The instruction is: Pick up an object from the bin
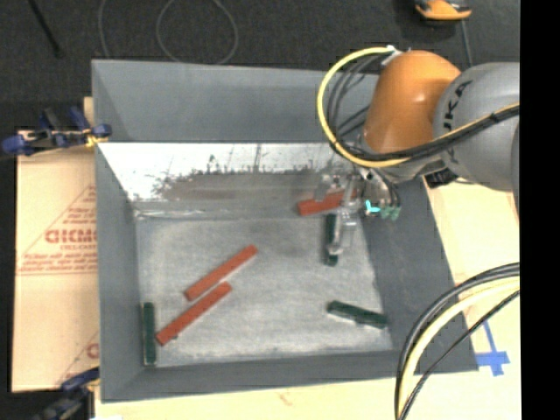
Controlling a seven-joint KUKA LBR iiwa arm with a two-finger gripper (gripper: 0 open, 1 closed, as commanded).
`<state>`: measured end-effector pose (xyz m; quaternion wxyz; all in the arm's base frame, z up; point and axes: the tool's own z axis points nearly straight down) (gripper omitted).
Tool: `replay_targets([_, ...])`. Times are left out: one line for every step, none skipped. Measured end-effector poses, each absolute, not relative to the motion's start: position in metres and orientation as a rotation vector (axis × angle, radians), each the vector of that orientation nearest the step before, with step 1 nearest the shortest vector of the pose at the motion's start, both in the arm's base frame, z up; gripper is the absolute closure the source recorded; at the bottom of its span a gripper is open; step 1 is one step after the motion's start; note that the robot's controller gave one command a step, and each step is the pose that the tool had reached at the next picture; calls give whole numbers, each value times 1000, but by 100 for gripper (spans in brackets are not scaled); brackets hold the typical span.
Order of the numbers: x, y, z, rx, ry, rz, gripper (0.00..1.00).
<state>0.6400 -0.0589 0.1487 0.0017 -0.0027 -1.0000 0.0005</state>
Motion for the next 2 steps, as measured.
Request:
replay_targets([652,-92,93,-42,-3149,0,0])
replay_targets([649,-92,80,-68,-3166,0,0])
